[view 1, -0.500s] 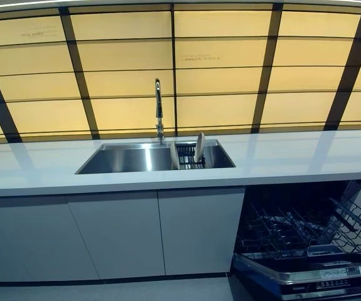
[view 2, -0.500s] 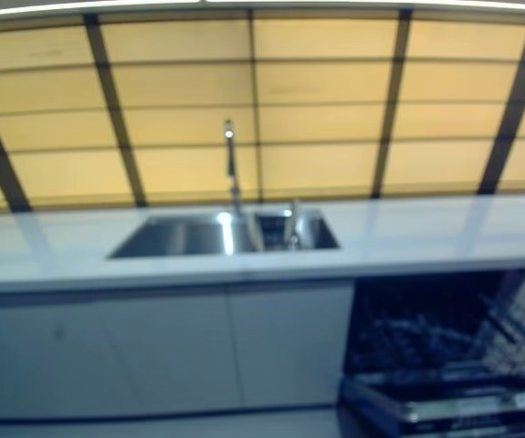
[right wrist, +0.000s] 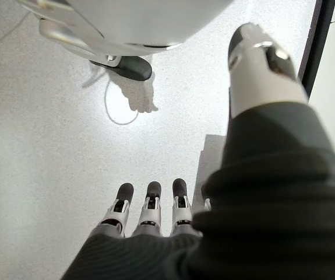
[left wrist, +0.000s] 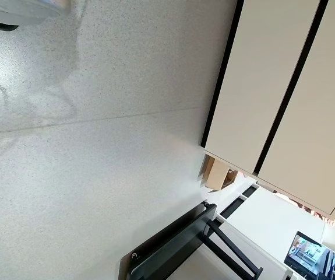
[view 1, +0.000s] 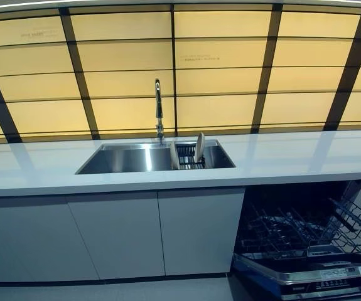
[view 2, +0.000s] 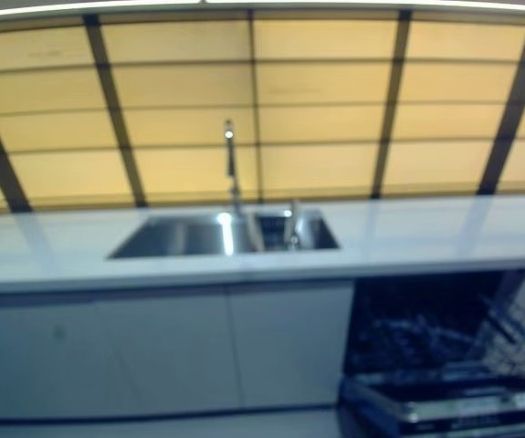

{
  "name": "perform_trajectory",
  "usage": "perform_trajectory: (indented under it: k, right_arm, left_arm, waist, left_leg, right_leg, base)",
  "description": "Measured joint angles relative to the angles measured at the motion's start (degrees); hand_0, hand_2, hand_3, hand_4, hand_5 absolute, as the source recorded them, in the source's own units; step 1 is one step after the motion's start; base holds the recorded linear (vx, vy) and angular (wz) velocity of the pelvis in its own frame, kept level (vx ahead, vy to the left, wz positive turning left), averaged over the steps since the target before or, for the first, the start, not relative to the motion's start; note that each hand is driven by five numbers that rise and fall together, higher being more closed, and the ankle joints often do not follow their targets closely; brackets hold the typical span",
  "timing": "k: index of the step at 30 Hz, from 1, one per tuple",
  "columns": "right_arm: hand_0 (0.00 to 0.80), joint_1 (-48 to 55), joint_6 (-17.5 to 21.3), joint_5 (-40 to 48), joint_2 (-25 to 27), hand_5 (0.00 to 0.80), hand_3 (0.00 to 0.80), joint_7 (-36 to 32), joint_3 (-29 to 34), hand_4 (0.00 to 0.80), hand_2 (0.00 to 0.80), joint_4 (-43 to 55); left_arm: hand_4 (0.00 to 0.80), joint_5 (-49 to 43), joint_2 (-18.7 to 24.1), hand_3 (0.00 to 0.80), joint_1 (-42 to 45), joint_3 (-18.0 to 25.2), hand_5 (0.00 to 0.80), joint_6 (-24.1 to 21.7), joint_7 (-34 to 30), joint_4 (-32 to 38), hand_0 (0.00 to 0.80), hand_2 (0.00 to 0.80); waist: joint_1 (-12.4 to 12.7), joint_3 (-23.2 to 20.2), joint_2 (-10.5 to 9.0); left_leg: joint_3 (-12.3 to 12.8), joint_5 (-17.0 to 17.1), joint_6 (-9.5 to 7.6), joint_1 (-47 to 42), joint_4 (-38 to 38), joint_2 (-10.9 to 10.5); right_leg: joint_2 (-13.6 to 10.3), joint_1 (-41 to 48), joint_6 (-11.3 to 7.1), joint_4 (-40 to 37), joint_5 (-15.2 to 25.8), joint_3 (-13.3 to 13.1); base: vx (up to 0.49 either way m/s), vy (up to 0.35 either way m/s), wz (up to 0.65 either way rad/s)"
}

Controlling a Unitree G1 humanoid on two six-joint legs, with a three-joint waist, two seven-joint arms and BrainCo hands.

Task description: Take plates into dishwasher

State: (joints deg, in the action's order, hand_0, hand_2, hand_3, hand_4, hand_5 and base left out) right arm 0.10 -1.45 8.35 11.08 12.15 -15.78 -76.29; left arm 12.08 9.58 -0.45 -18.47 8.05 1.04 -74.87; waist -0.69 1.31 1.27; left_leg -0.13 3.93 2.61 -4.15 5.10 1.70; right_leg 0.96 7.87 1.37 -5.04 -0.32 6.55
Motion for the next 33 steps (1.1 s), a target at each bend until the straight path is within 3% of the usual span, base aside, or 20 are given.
perform_trajectory:
  k: [6,9,11,13,14,20,25,28,33]
  right_arm:
    - [0.0,-0.03,-0.28,-0.44,0.14,0.0,0.0,-1.46,-0.67,0.0,0.0,0.01]
    - [0.0,-0.26,-0.28,-5.03,0.93,0.0,0.0,-5.75,-1.94,0.0,0.0,1.24]
    - [0.0,-1.92,-0.21,-5.69,3.06,0.0,0.0,-16.13,-5.6,0.0,0.0,3.05]
    - [0.0,-2.5,0.03,-6.06,3.38,0.0,0.0,-19.48,-6.92,0.0,0.0,4.25]
    - [0.0,-3.37,0.74,-6.25,3.5,0.0,0.0,-25.81,-9.13,0.0,0.0,7.07]
    - [0.0,-4.14,2.55,-7.75,4.17,0.0,0.0,-39.73,-14.26,0.0,0.0,11.47]
    - [0.0,-5.0,3.69,-7.67,4.57,0.0,0.0,-41.15,-16.62,0.0,0.0,15.03]
    - [0.0,-5.43,1.52,-7.44,4.48,0.0,0.0,-40.62,-16.76,0.0,0.0,19.9]
    - [0.0,-6.39,-2.4,-7.0,3.84,0.0,0.0,-38.56,-16.2,0.0,0.0,15.09]
  left_arm:
    - [0.0,-0.02,0.01,0.0,-0.08,0.0,0.0,0.13,0.01,-0.02,0.0,0.0]
    - [0.0,-0.04,0.05,0.0,-0.08,0.02,0.0,0.19,0.01,-0.02,0.0,0.0]
    - [0.0,-0.1,0.5,0.0,-0.19,0.03,0.0,0.58,-0.38,0.01,0.0,0.0]
    - [0.0,-0.14,0.81,0.0,-0.17,0.05,0.0,0.7,-0.63,0.01,0.0,0.0]
    - [0.0,-0.32,1.25,0.0,-0.2,0.06,0.0,0.73,-1.09,0.12,0.0,0.0]
    - [0.0,-4.27,3.6,0.0,-1.06,-0.07,0.0,1.51,-2.04,0.99,0.0,0.0]
    - [0.0,-4.57,5.25,0.0,-1.73,-0.59,0.0,1.84,-2.16,1.06,0.0,0.0]
    - [0.0,-4.55,5.34,0.0,-2.11,-0.54,0.0,1.9,-1.93,1.5,0.0,0.0]
    - [0.0,-4.52,5.33,0.0,-2.61,-0.49,0.0,1.49,-0.77,1.23,0.0,0.0]
  waist:
    - [0.02,-0.01,-0.02]
    - [0.05,-0.01,-0.06]
    - [0.16,-0.07,-0.58]
    - [0.23,-0.17,-0.76]
    - [0.27,-0.24,-1.15]
    - [1.58,-0.44,-3.04]
    - [1.74,0.26,-4.94]
    - [1.56,0.5,-5.71]
    - [1.66,2.19,-5.25]
  left_leg:
    - [0.01,0.0,0.0,0.02,0.0,0.0]
    - [0.02,0.0,0.0,0.09,0.01,0.01]
    - [-0.05,0.0,0.01,0.1,0.01,0.06]
    - [-0.07,0.0,0.03,0.11,0.01,0.11]
    - [-0.1,0.0,0.06,0.13,-0.01,0.19]
    - [-0.23,0.07,0.19,0.68,-0.24,0.13]
    - [-0.64,0.25,0.33,0.89,-0.25,0.06]
    - [-0.9,0.24,0.33,0.75,-0.27,0.08]
    - [-1.44,-0.63,0.7,1.8,-3.82,0.18]
  right_leg:
    - [0.0,-0.03,0.0,0.0,0.0,-0.02]
    - [0.01,-0.08,0.0,0.0,0.0,0.02]
    - [0.08,-0.04,0.0,-0.01,0.0,0.12]
    - [0.14,-0.04,0.04,-0.01,-0.02,0.14]
    - [0.23,-0.06,0.08,-0.02,-0.05,0.16]
    - [0.35,-0.43,0.08,-0.02,-0.05,0.44]
    - [0.42,-0.53,0.08,0.19,-0.06,0.61]
    - [0.49,-0.23,0.06,0.22,-0.08,0.51]
    - [0.62,0.04,0.38,1.35,-0.88,0.32]
  base:
    - [0.0,0.0,0.0]
    - [0.001,-0.015,0.0]
    - [0.008,-0.084,0.01]
    - [0.0,-0.054,0.02]
    - [-0.011,-0.051,0.01]
    - [-0.022,-0.092,0.02]
    - [-0.023,-0.127,0.03]
    - [0.028,-0.1,0.0]
    - [0.042,-0.033,0.07]
